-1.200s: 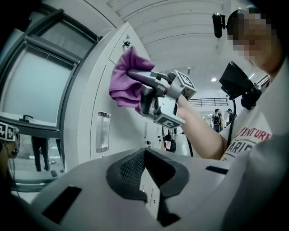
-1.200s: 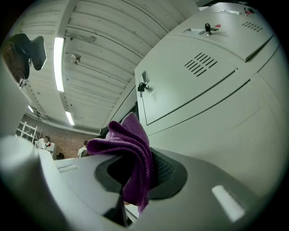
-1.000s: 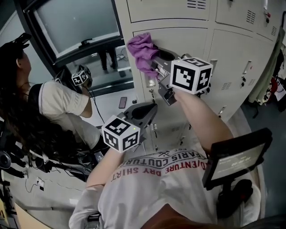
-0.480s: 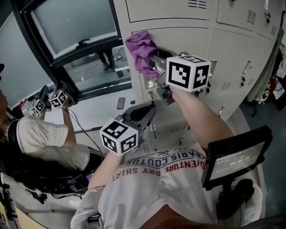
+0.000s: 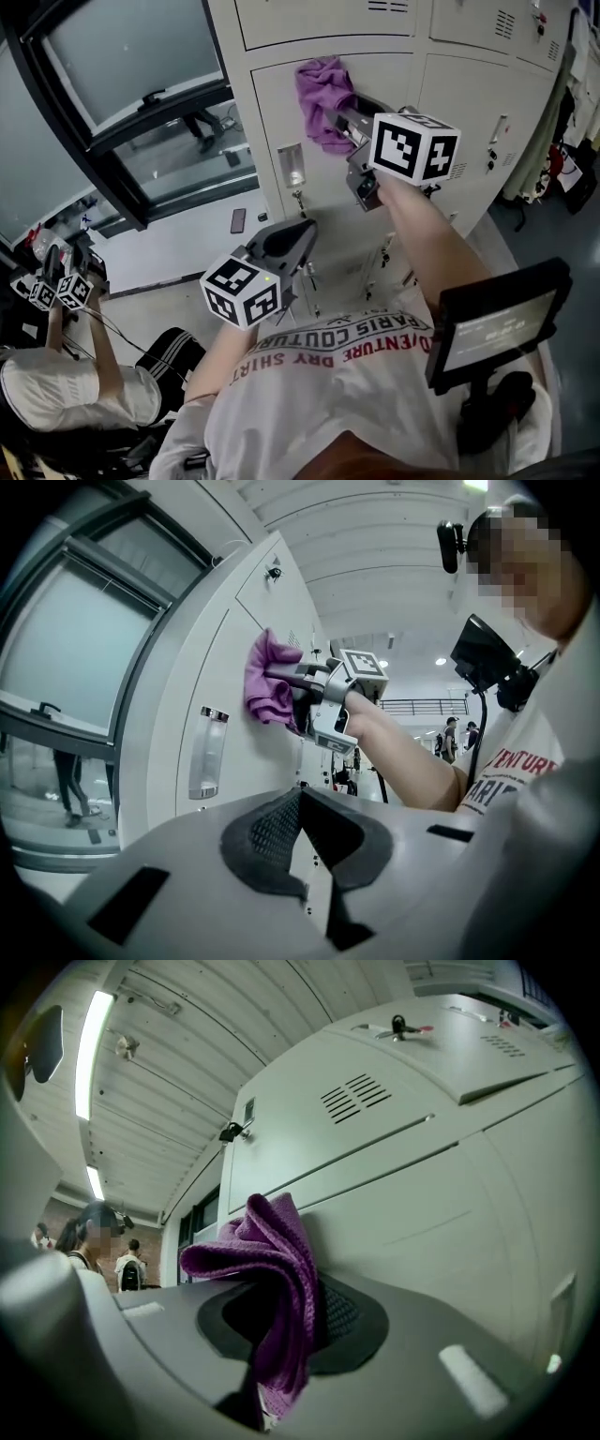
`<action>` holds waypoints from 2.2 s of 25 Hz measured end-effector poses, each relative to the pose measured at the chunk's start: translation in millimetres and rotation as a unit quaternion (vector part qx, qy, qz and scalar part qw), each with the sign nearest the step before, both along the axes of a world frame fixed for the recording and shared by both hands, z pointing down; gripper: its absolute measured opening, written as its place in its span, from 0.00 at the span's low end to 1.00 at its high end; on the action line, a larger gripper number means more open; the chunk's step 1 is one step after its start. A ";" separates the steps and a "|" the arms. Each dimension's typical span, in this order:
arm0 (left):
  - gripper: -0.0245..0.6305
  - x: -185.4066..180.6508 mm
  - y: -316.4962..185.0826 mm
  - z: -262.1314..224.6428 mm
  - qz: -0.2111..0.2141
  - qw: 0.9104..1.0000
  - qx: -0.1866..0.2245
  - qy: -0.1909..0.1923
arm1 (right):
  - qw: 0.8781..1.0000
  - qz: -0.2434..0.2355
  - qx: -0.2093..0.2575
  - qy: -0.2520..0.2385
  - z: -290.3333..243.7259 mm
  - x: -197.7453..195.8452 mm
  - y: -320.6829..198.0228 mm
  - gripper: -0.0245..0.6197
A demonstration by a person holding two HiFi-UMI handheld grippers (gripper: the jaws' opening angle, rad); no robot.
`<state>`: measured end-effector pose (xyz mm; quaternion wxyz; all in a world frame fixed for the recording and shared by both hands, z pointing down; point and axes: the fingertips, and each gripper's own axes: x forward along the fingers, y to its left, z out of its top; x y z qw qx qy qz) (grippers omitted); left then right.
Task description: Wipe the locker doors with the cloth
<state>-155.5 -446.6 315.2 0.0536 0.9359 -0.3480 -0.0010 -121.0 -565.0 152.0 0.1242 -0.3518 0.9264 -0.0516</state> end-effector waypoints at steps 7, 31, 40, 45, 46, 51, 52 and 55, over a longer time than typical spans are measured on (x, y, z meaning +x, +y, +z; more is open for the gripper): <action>0.04 14.0 -2.9 3.5 0.015 1.000 -0.005 0.003 | 0.997 0.080 0.007 -0.007 -2.4 69.5 -19.7 0.15; 0.04 22.1 -2.4 12.2 0.026 1.000 -0.013 0.001 | 0.993 0.110 0.037 -0.028 18.8 97.5 15.8 0.15; 0.04 3.1 4.1 19.1 0.003 1.000 -0.019 -0.002 | 0.998 0.000 0.045 0.035 72.2 -29.4 59.9 0.15; 0.04 -12.0 8.4 16.0 -0.015 1.000 -0.016 0.003 | 0.998 0.000 0.030 0.055 93.0 -58.6 49.8 0.15; 0.04 -14.2 8.8 15.4 -0.018 1.000 -0.016 0.003 | 0.998 0.002 0.027 0.057 95.0 -62.4 47.3 0.15; 0.04 -23.8 9.9 16.3 -0.031 0.999 -0.018 0.003 | 0.997 0.021 0.027 0.075 103.3 -75.4 36.4 0.15; 0.04 -25.3 9.6 16.9 -0.034 0.999 -0.019 0.003 | 0.996 0.024 0.025 0.077 105.0 -76.1 33.6 0.15; 0.04 -27.8 9.5 18.1 -0.038 0.999 -0.021 0.003 | 0.996 0.029 0.023 0.078 107.5 -75.4 28.4 0.15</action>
